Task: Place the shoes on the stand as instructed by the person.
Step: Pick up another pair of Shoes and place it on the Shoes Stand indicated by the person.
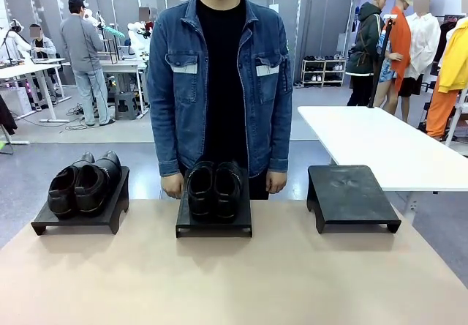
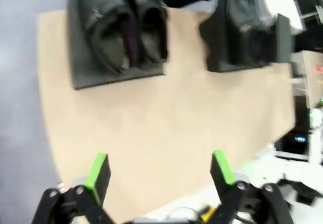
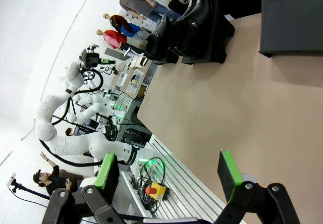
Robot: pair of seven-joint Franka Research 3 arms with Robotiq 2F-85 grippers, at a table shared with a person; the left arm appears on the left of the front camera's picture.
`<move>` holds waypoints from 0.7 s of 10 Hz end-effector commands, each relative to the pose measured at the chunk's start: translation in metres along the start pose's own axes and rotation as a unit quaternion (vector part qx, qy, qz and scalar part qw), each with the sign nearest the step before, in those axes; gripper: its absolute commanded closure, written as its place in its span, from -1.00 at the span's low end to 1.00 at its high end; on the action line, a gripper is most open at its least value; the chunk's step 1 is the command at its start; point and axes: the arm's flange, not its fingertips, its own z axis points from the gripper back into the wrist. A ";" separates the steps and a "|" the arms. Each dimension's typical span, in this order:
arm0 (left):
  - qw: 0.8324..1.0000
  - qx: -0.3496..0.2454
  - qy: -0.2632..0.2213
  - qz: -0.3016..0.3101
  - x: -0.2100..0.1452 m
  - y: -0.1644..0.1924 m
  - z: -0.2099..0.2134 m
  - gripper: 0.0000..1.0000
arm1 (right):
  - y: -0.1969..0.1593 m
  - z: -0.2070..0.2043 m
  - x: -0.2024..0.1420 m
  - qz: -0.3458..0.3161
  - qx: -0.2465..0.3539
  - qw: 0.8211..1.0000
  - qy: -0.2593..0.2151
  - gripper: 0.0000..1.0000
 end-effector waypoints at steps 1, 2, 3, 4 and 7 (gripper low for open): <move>0.991 -0.134 -0.002 0.010 -0.050 0.027 0.007 -1.00 | 0.002 0.002 0.001 0.004 0.005 1.000 -0.005 -1.00; 0.982 -0.190 -0.007 0.005 -0.073 0.035 0.007 -1.00 | 0.002 0.002 0.001 0.004 0.005 1.000 -0.005 -1.00; 0.972 -0.236 -0.003 0.004 -0.091 0.042 0.003 -1.00 | 0.002 0.002 0.001 0.004 0.005 1.000 -0.005 -1.00; 0.957 -0.290 -0.004 0.007 -0.105 0.051 -0.002 -1.00 | 0.002 0.002 0.001 0.004 0.005 1.000 -0.005 -1.00; 0.917 -0.398 0.000 0.026 -0.127 0.076 -0.019 -1.00 | 0.002 0.002 0.001 0.004 0.005 1.000 -0.005 -1.00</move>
